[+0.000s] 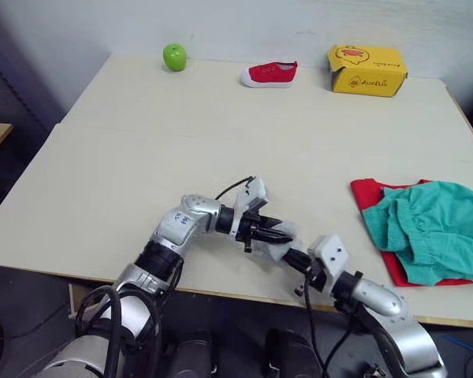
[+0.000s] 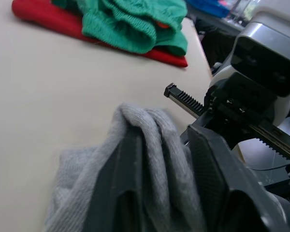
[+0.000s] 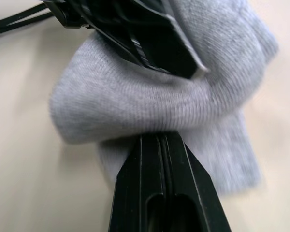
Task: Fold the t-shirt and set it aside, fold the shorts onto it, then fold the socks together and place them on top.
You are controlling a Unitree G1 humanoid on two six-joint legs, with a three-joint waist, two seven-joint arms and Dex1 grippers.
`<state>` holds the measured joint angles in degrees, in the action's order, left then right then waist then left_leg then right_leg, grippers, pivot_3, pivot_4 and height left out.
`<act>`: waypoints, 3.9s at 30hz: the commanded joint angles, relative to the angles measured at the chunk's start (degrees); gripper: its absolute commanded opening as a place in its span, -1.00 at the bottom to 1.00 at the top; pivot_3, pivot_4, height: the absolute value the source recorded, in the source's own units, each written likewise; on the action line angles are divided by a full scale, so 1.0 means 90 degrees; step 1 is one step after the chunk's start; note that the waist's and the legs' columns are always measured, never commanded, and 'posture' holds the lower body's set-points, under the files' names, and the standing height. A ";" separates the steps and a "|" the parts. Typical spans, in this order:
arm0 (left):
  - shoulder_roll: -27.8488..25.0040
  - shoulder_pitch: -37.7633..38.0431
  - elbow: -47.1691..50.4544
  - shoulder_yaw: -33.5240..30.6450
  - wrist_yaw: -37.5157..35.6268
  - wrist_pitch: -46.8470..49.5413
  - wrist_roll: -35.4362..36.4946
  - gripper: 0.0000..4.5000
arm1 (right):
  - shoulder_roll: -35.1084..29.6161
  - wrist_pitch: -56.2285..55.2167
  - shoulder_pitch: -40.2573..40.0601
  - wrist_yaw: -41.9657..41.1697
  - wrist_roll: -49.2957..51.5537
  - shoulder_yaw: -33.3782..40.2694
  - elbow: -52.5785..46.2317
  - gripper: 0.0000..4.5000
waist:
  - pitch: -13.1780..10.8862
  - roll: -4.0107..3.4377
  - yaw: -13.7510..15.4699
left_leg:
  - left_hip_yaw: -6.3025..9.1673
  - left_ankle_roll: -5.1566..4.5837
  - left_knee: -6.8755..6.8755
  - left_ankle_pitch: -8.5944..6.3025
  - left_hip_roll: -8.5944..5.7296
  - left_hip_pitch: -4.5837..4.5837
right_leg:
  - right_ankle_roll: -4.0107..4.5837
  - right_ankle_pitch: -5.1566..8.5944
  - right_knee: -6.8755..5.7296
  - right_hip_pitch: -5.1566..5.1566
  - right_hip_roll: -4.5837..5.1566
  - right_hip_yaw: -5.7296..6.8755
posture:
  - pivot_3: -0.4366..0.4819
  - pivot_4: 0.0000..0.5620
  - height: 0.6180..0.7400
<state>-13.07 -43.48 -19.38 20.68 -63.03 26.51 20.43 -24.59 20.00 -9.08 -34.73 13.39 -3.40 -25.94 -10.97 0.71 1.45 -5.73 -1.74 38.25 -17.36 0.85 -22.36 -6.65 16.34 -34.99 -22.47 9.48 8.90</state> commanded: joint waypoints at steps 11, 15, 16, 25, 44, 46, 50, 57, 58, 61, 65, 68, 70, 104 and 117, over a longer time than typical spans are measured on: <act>0.0408 0.0274 -0.0085 -0.0964 -0.0957 -0.1342 0.0412 0.98 | -0.0420 0.0243 -0.0917 -0.0079 0.1103 0.1994 -0.0561 -1.00 | 0.0000 0.0000 0.0000 | 0.0004 -0.0006 0.0003 -0.0003 0.0001 -0.0003 | -0.0002 -0.0002 0.0012 0.0001 0.0001 0.0004 | -0.05 -0.47 1.00; 0.0116 0.0115 -0.0233 -0.1286 -0.1082 -0.1525 0.0347 0.80 | -0.0495 0.0392 -0.0686 -0.0236 0.1758 0.2290 -0.0739 -1.00 | -0.0001 -0.0001 -0.0024 | 0.0004 -0.0004 -0.0001 -0.0003 0.0006 0.0001 | -0.0002 -0.0001 0.0010 -0.0001 -0.0002 0.0005 | -0.05 -0.47 1.00; -0.0050 0.0125 -0.0261 -0.1213 -0.1223 -0.1808 0.0151 0.71 | -0.0531 0.0451 -0.0500 -0.0284 0.1927 0.2269 -0.0802 -1.00 | -0.0001 -0.0001 -0.0030 | 0.0003 -0.0004 -0.0001 -0.0002 0.0007 0.0000 | -0.0002 -0.0001 0.0009 -0.0002 -0.0003 0.0005 | -0.05 -0.47 1.00; 0.0007 0.0453 -0.0495 -0.0482 -0.0866 -0.2885 -0.1042 -0.53 | -0.0203 0.0455 0.1040 -0.0108 0.1338 0.0551 -0.0299 -1.00 | -0.0001 -0.0002 0.0031 | 0.0020 -0.0009 0.0005 -0.0005 -0.0002 -0.0017 | -0.0002 -0.0002 -0.0002 -0.0001 0.0001 0.0019 | -0.05 -0.47 1.00; -0.0072 0.0919 -0.0828 -0.0029 -0.0033 -0.3312 -0.1985 -0.98 | -0.0074 -0.1397 0.1675 -0.0783 0.1002 0.0712 0.2164 -1.00 | 0.0002 -0.0001 -0.0025 | 0.0012 -0.0014 0.0004 -0.0004 0.0001 0.0010 | -0.0010 -0.0009 -0.0002 0.0022 0.0004 0.0014 | -0.05 -0.47 1.00; -0.0060 0.0877 -0.0833 -0.0043 0.0025 -0.3233 -0.1996 -0.98 | -0.0119 -0.1382 0.1465 -0.0956 0.1192 0.0754 0.1730 -1.00 | 0.0002 -0.0001 -0.0023 | 0.0011 -0.0014 0.0004 -0.0004 0.0001 0.0009 | -0.0010 -0.0009 0.0002 0.0023 0.0002 0.0016 | -0.05 -0.47 1.00; -0.0052 0.0838 -0.0755 -0.0052 0.0049 -0.2999 -0.1957 -0.98 | -0.0150 -0.1226 0.0981 -0.0987 0.1341 0.0690 0.0869 -1.00 | 0.0002 -0.0001 -0.0013 | 0.0013 -0.0016 0.0007 -0.0005 0.0000 0.0009 | -0.0011 -0.0010 0.0001 0.0026 0.0003 0.0015 | -0.05 -0.47 1.00; -0.0086 0.0832 -0.0665 -0.0004 0.0070 -0.2634 -0.2011 -0.98 | -0.0194 -0.1513 0.0220 -0.0883 0.0912 0.0560 0.0412 -1.00 | 0.0002 -0.0001 -0.0010 | 0.0014 -0.0016 0.0006 -0.0007 0.0001 0.0011 | -0.0011 -0.0010 0.0001 0.0026 0.0003 0.0015 | -0.05 -0.47 1.00; -0.0087 0.0833 -0.0648 0.0001 0.0060 -0.2618 -0.2007 -0.98 | -0.0170 -0.1441 0.0168 -0.0732 0.0949 0.0707 0.0377 -1.00 | 0.0002 -0.0001 -0.0008 | 0.0014 -0.0016 0.0006 -0.0007 0.0001 0.0010 | -0.0011 -0.0010 0.0002 0.0026 0.0004 0.0014 | -0.05 -0.47 1.00; -0.0109 0.0815 -0.0637 -0.0016 0.0044 -0.2589 -0.1992 -0.99 | -0.0262 -0.0218 -0.0246 -0.0353 0.2399 0.1487 -0.0132 -0.93 | 0.0002 -0.0001 0.0001 | 0.0015 -0.0016 0.0007 -0.0007 0.0001 0.0010 | -0.0011 -0.0010 0.0003 0.0025 0.0006 0.0014 | -0.05 -0.47 1.00; -0.0133 0.0799 -0.0663 -0.0030 0.0036 -0.2600 -0.1983 -1.00 | -0.0633 0.1207 -0.0726 -0.0004 0.3871 0.2151 -0.0672 -0.45 | 0.0002 0.0000 0.0010 | 0.0025 -0.0016 0.0002 -0.0009 0.0005 0.0010 | -0.0009 -0.0010 0.0015 0.0032 0.0006 0.0020 | -0.05 -0.47 1.00; -0.0117 0.0767 -0.0743 -0.0006 0.0006 -0.2659 -0.1987 -1.00 | -0.1177 0.2787 -0.1089 0.0846 0.6330 0.2632 -0.0618 0.01 | 0.0005 -0.0005 0.0003 | 0.0026 -0.0046 0.0001 -0.0029 0.0006 0.0019 | -0.0005 -0.0013 0.0043 0.0043 0.0010 0.0020 | -0.05 -0.47 1.00; -0.0102 0.0750 -0.0786 0.0008 -0.0011 -0.2699 -0.1991 -1.00 | -0.1481 0.3438 -0.1079 0.1533 0.7357 0.2639 -0.0429 0.30 | 0.0006 -0.0007 -0.0004 | 0.0035 -0.0057 0.0002 -0.0039 0.0012 0.0024 | 0.0001 -0.0016 0.0051 0.0052 0.0014 0.0017 | -0.05 -0.47 1.00; -0.0496 0.1062 -0.0530 -0.0250 -0.0148 -0.2758 -0.1844 -1.00 | -0.0248 0.4998 0.2636 0.4039 0.8240 0.0596 0.2804 -0.61 | 0.0128 0.0012 -0.0212 | -0.0008 -0.0024 -0.0006 -0.0051 0.0092 0.0038 | 0.0037 -0.0036 0.0064 0.0048 -0.0030 0.0021 | -0.05 -0.47 1.00; -0.0866 0.1129 0.1112 -0.1611 -0.0937 -0.1899 0.0233 -0.19 | -0.0791 0.4670 0.1748 0.4442 1.0355 0.2012 0.1389 -0.95 | 0.0095 -0.0038 -0.0125 | -0.0008 0.0015 -0.0006 -0.0028 0.0088 -0.0037 | 0.0044 -0.0038 0.0066 -0.0015 -0.0064 0.0026 | -0.05 -0.47 1.00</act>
<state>-20.69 -33.13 -14.02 8.84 -70.77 7.66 18.03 -30.48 64.50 7.73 4.20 99.89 10.62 -8.66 -10.11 0.37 0.33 -5.82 -1.63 38.26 -17.62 1.63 -22.80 -6.26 16.00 -34.36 -22.66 8.89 9.12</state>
